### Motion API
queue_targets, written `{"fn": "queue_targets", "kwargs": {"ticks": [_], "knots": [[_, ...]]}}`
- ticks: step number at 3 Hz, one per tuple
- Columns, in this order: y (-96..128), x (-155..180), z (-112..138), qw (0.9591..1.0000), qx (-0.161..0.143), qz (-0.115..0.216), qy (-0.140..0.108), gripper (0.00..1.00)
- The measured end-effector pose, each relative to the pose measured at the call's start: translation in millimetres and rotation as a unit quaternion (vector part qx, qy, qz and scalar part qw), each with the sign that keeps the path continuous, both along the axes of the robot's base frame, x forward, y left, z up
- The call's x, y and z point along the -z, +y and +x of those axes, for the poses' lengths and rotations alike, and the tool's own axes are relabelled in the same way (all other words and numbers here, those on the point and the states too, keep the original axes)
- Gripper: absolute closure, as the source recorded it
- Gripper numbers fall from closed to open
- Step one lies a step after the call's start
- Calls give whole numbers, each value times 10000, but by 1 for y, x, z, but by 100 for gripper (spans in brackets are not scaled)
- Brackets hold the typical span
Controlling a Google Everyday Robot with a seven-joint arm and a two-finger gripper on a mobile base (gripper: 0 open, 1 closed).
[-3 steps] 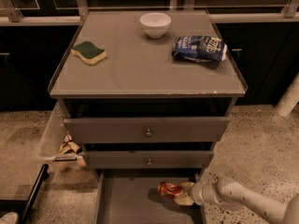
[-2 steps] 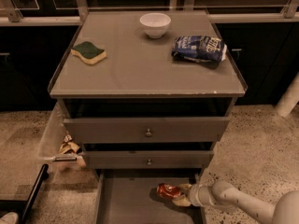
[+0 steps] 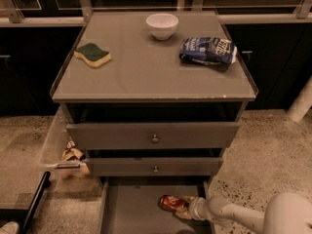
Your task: Place coke can into bottom drawer
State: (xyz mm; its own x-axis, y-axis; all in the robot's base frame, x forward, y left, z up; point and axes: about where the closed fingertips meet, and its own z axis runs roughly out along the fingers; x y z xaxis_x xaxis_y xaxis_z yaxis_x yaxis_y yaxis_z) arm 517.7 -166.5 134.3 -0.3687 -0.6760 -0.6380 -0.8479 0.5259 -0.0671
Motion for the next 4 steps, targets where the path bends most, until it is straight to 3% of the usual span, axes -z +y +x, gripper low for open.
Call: {"fn": "queue_targets", "kwargs": {"ticks": [1,4], "knots": [[3,14,0,9997,117,-209,-95,98],[3,14,0,9997,115,-207,-94,29]]}}
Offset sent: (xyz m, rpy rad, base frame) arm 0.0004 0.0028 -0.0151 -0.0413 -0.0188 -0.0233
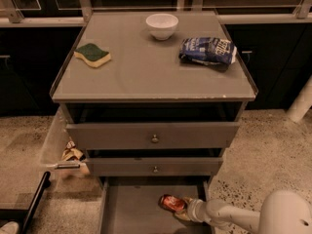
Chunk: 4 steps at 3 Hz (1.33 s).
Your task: Place coke can into bottom drawer
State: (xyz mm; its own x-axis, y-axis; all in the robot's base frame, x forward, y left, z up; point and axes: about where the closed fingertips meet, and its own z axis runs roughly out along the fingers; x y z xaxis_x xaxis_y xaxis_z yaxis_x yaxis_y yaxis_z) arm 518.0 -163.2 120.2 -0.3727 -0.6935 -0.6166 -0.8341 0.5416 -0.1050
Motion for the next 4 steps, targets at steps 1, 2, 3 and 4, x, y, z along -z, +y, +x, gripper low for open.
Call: {"fn": "queue_targets", "kwargs": {"ticks": [1,2,3,4], "knots": [[0,0,0,10000,0,0,0,6],[0,0,0,10000,0,0,0,0],[0,0,0,10000,0,0,0,0],[-9,-21,-11,9999,-75,69,-83,0]]}}
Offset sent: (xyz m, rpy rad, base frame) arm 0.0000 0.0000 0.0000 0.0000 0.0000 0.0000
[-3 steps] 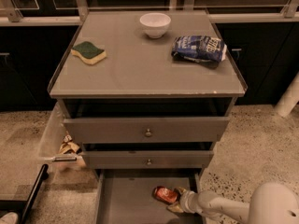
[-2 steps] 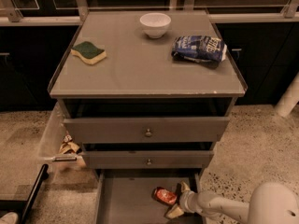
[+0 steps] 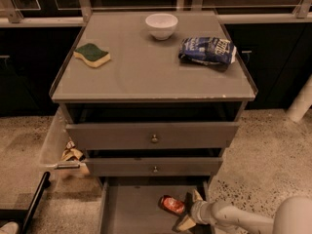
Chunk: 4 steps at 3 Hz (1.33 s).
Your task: Place coke can into bottom drawer
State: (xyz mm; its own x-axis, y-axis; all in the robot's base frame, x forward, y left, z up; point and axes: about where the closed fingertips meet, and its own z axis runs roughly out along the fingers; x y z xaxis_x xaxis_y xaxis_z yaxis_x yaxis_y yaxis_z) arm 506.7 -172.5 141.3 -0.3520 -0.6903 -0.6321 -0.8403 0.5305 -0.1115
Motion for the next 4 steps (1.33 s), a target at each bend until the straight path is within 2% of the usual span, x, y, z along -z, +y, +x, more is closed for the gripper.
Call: {"fn": "queue_targets", "kwargs": {"ticks": [1,2,3,4], "knots": [[-16,-40,-16,9993,-142,202,-288,0],[-42,-84,-33,9964,-212,399,-713,0],[-69,-127,-51,9922,-216,389,-1160,0],[-79,-129,-57,9921,-115,380,-1193,0]]}}
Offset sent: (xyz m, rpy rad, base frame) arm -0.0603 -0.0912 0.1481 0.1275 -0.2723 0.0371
